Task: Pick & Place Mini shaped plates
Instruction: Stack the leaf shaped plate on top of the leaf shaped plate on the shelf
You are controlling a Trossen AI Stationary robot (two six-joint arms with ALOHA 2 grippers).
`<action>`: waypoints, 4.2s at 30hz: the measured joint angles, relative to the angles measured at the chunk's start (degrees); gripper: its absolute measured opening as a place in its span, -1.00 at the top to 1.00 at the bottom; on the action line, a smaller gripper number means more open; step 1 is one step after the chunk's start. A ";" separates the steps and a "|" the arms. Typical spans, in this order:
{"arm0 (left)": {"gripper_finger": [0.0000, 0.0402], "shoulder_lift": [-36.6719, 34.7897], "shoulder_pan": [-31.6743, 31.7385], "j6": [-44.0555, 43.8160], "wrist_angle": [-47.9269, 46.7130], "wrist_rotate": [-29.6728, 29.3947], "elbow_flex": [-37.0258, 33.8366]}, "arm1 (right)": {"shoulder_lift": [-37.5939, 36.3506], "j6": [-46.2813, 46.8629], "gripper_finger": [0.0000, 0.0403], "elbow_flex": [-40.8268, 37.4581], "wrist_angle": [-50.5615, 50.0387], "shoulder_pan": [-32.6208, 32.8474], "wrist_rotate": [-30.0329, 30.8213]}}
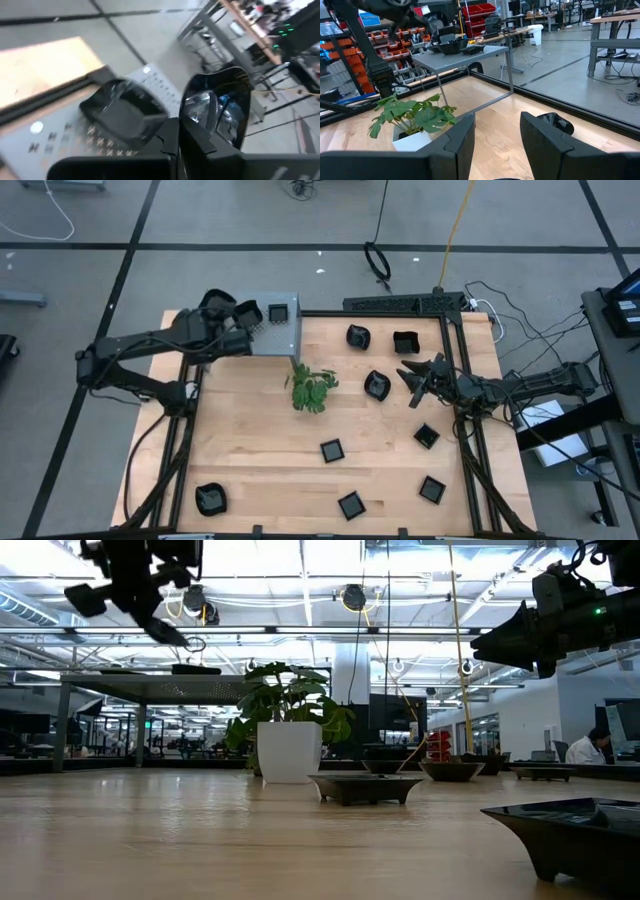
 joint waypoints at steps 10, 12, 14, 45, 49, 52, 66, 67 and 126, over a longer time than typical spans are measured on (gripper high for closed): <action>0.95 0.04 8.13 -2.36 3.73 5.88 -1.55 | 0.00 0.00 0.28 0.00 0.01 -0.01 -0.01; 0.98 0.04 8.86 -2.46 3.30 6.38 -1.55 | 0.00 0.01 0.28 0.00 0.00 -0.01 0.00; 0.98 0.06 9.61 -3.51 2.17 6.69 -1.55 | 0.00 0.00 0.28 0.00 0.01 -0.02 -0.02; 0.86 1.65 14.30 -1.61 -1.97 11.99 -1.57 | 0.00 0.01 0.28 0.00 0.01 0.00 0.00; 0.86 3.16 14.28 -2.44 -1.36 12.56 -1.57 | 0.00 0.01 0.28 0.00 0.00 0.00 0.00; 0.86 3.89 14.26 -2.56 -0.76 12.60 -1.57 | 0.00 0.00 0.28 0.00 0.00 -0.01 -0.01; 0.36 3.70 12.70 -2.33 -0.51 10.40 -1.57 | 0.00 -0.01 0.28 0.00 0.00 -0.02 0.00; 0.32 3.42 12.34 -2.32 -0.50 9.67 -1.57 | 0.00 -0.01 0.28 0.00 0.01 -0.02 0.00; 0.20 8.53 -45.08 113.10 23.28 74.92 -1.52 | 0.00 0.01 0.28 0.00 0.02 0.00 -0.02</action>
